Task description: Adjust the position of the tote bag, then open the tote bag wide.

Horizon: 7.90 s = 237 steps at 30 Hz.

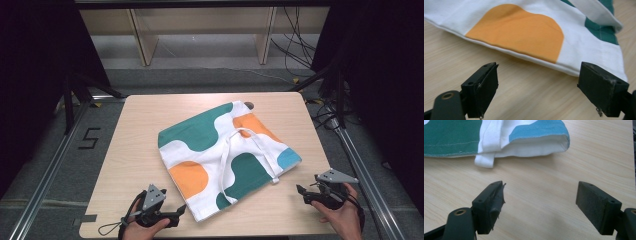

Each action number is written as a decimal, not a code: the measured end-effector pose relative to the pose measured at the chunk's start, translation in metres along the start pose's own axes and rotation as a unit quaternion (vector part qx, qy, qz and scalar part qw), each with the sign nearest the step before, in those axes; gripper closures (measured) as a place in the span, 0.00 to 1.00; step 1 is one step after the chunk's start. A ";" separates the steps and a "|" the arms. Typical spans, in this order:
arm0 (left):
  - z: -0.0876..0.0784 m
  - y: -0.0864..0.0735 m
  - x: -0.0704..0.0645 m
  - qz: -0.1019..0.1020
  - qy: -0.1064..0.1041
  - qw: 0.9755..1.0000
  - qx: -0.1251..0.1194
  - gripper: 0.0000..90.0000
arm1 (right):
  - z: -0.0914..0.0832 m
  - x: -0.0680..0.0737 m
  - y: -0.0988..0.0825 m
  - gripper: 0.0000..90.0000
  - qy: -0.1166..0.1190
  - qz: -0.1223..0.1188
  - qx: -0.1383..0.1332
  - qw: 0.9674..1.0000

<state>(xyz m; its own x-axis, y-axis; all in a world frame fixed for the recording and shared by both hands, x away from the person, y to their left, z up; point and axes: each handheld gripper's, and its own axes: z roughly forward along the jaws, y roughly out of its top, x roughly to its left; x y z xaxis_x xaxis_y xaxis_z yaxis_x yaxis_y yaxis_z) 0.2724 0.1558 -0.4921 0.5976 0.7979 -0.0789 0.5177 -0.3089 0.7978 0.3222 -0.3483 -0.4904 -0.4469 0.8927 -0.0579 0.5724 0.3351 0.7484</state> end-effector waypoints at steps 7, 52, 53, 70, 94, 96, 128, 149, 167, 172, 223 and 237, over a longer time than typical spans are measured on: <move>0.006 0.001 -0.020 0.025 -0.020 0.999 0.009 0.17 | 0.001 -0.001 0.000 0.26 0.003 0.008 0.005 1.000; 0.029 0.009 -0.056 0.189 -0.001 0.981 0.039 0.84 | 0.002 -0.001 0.001 0.28 0.017 0.017 0.006 1.000; 0.027 0.009 -0.051 0.189 0.001 0.981 0.038 0.89 | 0.000 0.000 0.002 0.29 0.018 0.010 0.000 1.000; 0.011 0.012 0.006 0.148 0.040 0.988 0.014 0.94 | 0.019 0.020 0.020 0.39 0.011 -0.079 0.001 0.997; 0.021 0.015 0.020 0.149 0.040 0.988 0.017 0.93 | 0.001 0.066 0.014 0.94 0.019 -0.176 0.017 0.984; 0.024 0.015 0.018 0.143 0.038 0.989 0.030 0.93 | -0.006 0.067 0.009 0.94 0.022 -0.179 0.007 0.984; 0.022 0.017 0.025 0.148 0.066 0.986 0.028 0.89 | -0.009 0.068 0.015 0.96 0.051 -0.149 -0.073 0.985; 0.003 0.035 0.027 0.134 0.056 0.988 -0.051 0.95 | -0.012 0.061 0.032 0.98 0.043 -0.125 -0.112 0.985; -0.046 0.117 0.028 0.154 0.076 0.967 -0.190 0.97 | -0.059 0.043 0.105 0.98 0.063 -0.073 -0.231 0.968; -0.065 0.143 0.026 0.154 0.076 0.958 -0.228 0.97 | -0.078 0.038 0.132 0.98 0.057 -0.075 -0.254 0.963; -0.020 0.145 0.062 0.087 0.034 0.972 -0.217 0.96 | -0.063 0.027 0.162 0.98 0.035 -0.114 -0.271 0.955; 0.026 0.121 0.067 0.100 0.030 0.983 -0.152 0.96 | -0.029 0.018 0.136 0.98 0.030 -0.112 -0.205 0.972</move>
<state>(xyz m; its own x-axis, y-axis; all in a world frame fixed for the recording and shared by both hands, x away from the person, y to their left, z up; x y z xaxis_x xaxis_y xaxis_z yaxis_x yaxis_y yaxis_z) 0.3909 0.1587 -0.4159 0.6275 0.7683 0.1263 0.1806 -0.3015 0.9362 0.3715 -0.2954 -0.3705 -0.5750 0.7880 -0.2200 0.1400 0.3597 0.9225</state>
